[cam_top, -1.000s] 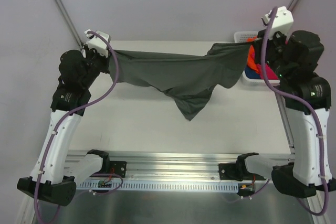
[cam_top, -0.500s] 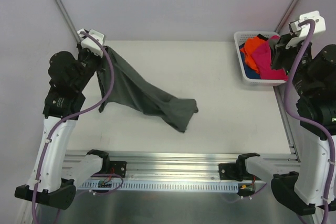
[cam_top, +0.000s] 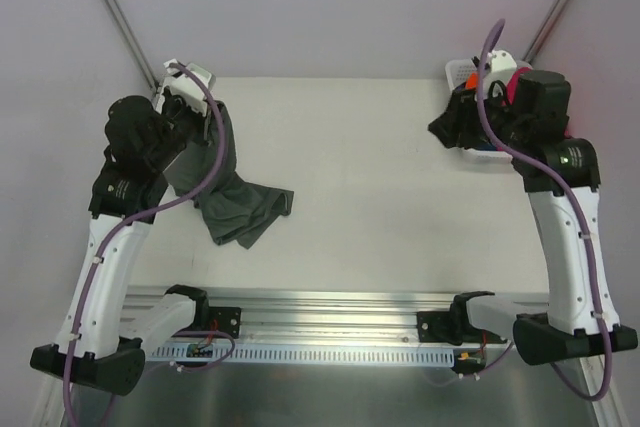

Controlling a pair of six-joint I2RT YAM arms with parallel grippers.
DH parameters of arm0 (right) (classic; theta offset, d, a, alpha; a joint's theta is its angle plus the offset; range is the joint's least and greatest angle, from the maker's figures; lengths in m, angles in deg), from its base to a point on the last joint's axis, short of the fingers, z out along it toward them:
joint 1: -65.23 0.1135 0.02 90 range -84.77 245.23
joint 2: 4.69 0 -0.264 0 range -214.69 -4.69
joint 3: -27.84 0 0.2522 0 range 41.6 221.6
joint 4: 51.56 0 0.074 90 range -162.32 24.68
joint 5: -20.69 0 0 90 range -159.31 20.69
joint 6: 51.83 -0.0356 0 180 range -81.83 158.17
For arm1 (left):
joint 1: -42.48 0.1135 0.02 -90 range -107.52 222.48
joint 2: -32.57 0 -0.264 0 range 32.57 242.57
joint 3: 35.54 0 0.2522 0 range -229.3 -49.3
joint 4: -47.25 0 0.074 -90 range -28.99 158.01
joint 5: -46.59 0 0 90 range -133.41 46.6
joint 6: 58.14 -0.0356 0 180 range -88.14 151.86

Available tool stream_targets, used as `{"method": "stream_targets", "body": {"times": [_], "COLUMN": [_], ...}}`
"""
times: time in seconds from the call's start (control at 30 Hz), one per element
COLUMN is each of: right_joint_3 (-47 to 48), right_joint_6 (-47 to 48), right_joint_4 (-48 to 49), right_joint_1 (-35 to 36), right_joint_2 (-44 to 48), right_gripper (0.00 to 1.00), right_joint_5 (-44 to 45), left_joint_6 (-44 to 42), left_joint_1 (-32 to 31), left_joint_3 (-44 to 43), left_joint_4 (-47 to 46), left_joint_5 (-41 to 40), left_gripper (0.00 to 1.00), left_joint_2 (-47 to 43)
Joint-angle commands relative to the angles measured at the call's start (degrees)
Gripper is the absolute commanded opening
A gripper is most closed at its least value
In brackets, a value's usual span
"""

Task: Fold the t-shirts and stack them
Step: Move the tshirt to the center of the board

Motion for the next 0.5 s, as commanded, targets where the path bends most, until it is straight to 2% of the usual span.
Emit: {"method": "stream_targets", "body": {"times": [0.0,0.07,0.1,0.2,0.3,0.4,0.47], "right_joint_3": [-2.8,-7.3,-8.7,-11.0,-9.5,-6.9,-7.0], "right_joint_6": [-5.5,-6.6,-7.0,-6.5,-5.7,-6.6,-7.6], "right_joint_4": [0.1,1.7,3.0,3.1,1.6,1.2,1.7], "right_joint_1": [0.1,1.5,4.0,10.0,14.5,15.7,14.9], "right_joint_2": [-1.0,-3.1,-3.8,-7.2,-11.6,-14.6,-14.4], "right_gripper": [0.69,0.82,0.83,0.82,0.82,0.82,0.83], "right_joint_5": [-8.9,-13.4,-13.5,-12.3,-12.4,-11.5,-7.8], "left_joint_6": [2.7,2.2,2.1,2.2,2.0,3.6,4.8], "left_joint_1": [0.0,0.0,0.0,0.0,0.0,-1.1,-3.6], "left_joint_3": [-5.6,-5.5,-5.1,-2.7,-0.3,1.0,0.5], "left_joint_4": [-0.5,-0.6,-0.5,-0.8,-1.0,-1.0,-1.0], "left_joint_5": [3.6,2.8,2.1,0.5,0.3,4.3,4.5], "left_gripper": [0.0,0.0,0.0,0.0,0.0,0.0,0.0], "left_joint_2": [3.0,4.3,5.0,6.4,7.9,9.0,9.1]}}
